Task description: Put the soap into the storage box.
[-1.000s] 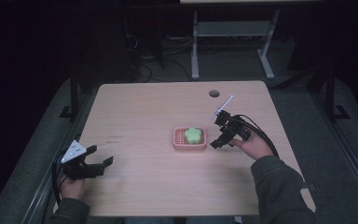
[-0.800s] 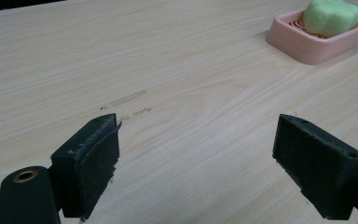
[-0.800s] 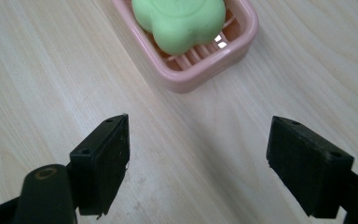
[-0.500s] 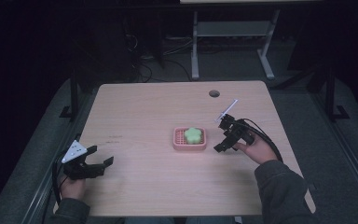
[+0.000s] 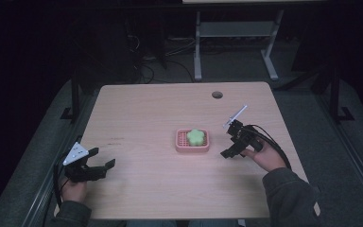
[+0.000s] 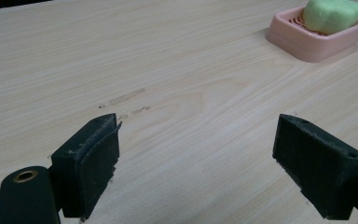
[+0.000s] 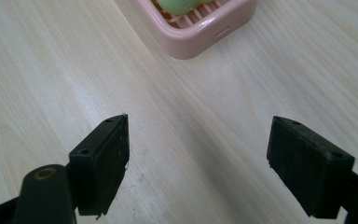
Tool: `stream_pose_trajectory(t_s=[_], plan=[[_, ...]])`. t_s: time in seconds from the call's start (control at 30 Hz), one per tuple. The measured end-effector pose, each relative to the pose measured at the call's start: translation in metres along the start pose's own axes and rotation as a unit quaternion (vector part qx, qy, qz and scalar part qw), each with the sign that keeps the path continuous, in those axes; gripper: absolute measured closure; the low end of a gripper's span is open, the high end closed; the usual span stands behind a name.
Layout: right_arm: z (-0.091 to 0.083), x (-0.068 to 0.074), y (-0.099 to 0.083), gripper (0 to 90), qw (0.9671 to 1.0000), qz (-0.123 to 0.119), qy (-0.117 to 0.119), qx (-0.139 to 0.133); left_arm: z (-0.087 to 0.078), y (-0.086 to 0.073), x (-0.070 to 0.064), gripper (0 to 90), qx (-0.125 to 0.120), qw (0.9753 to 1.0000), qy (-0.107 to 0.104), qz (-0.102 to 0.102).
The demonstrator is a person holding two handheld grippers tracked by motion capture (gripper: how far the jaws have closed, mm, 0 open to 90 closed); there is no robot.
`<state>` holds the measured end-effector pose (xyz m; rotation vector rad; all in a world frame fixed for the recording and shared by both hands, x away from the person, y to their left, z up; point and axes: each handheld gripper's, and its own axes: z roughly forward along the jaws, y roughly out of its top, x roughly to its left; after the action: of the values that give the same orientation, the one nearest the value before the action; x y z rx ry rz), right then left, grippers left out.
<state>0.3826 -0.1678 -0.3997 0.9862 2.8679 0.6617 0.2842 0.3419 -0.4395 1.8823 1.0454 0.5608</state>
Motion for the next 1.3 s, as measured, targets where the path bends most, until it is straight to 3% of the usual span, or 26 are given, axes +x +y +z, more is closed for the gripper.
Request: stream_pose_trajectory(t_s=[0.3,1.3], plan=[[-0.002,0.001,-0.015,20.0,0.9999,0.009,-0.001,0.004,0.0,0.0,0.0,13.8,0.003,1.0,0.0,0.0],[-0.001,0.014,-0.07,21.7,0.9995,0.024,0.003,-0.02,0.002,-0.001,-0.002,13.8,0.01,0.9999,0.0,0.006]])
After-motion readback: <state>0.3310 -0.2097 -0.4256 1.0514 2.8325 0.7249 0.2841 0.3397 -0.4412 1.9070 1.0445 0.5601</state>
